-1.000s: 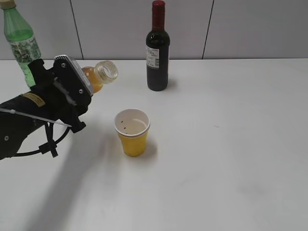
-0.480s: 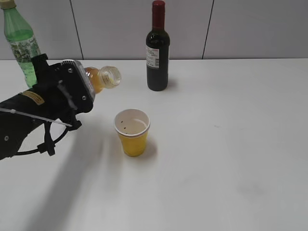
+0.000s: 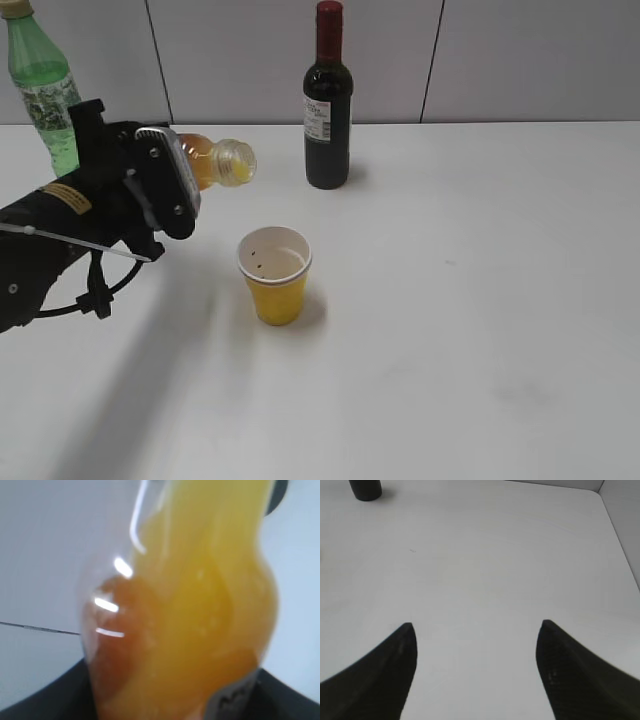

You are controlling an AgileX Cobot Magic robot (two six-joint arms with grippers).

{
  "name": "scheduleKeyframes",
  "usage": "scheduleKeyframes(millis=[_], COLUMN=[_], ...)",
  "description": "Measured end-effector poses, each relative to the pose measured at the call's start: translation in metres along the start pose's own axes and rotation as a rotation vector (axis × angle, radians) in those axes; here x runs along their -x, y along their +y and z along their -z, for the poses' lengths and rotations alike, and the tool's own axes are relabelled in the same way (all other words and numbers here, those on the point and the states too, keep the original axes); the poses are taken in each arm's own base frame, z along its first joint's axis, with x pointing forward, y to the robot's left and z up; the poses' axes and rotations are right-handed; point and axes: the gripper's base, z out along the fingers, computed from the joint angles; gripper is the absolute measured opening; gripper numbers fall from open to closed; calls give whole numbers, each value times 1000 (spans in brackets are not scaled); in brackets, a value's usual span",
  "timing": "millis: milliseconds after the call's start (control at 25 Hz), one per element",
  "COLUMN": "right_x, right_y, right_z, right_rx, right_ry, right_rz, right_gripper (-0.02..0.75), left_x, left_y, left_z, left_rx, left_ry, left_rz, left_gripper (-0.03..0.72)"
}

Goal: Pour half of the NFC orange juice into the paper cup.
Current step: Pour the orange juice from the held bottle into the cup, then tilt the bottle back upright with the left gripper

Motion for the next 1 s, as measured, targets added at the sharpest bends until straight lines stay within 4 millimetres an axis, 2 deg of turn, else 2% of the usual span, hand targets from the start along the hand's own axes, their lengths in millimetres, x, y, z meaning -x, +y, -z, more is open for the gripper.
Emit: scheduleKeyframes(millis=[1000], right_x=[0], right_y=[0], right_z=[0], right_rx=[0], right_ry=[0], right_rz=[0], right_gripper=[563], left_x=[0], left_y=[1], left_z=[0], left_rx=[8], left_ry=[-1], left_rz=[-109], left_gripper=[473])
